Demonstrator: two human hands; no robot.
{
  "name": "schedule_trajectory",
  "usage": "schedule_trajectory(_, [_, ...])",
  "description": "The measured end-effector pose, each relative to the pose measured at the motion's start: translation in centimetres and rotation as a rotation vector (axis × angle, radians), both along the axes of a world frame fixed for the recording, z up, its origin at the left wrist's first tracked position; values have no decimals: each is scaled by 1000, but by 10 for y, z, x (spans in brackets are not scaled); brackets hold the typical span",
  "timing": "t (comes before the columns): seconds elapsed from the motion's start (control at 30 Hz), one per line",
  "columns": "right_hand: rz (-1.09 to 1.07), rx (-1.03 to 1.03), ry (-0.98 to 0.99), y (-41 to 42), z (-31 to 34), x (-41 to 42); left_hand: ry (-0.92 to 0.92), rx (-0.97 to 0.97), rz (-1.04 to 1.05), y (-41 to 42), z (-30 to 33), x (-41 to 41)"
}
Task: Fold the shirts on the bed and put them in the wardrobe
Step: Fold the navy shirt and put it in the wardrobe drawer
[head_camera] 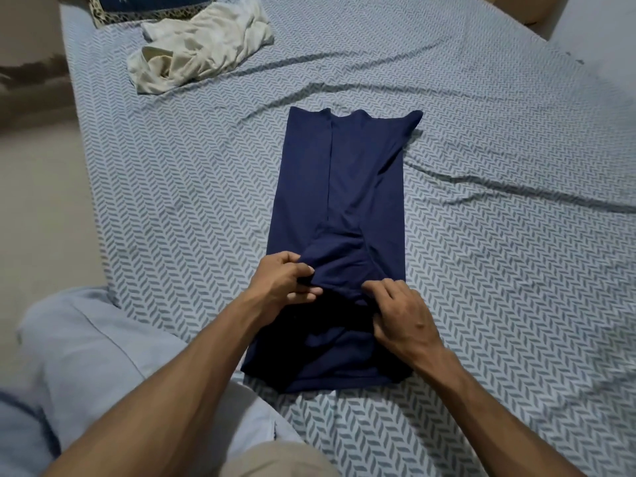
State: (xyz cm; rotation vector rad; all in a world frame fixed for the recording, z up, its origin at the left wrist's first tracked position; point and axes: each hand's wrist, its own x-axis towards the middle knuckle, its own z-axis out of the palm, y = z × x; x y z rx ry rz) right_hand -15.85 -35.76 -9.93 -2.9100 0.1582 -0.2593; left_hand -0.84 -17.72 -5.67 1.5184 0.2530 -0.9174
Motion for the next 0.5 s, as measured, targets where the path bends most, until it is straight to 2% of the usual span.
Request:
schedule_trajectory(0.13, [110,180,-131,2,14,-6,-77,-76,-22,14,13,1])
schedule_trajectory(0.23, [171,209,-56,9,15,-11,-131,-40,-92,33,12,0])
schedule_trajectory(0.4, [276,134,317,13,1,-13,-154,265,-346,55,-6,-12])
schedule_trajectory(0.43, [277,136,331,12,1,-12,-236,361,-403,55,-11,-9])
schedule_trajectory(0.5, [239,204,295,8,5,-5,-514,633,-475,48,-18,2])
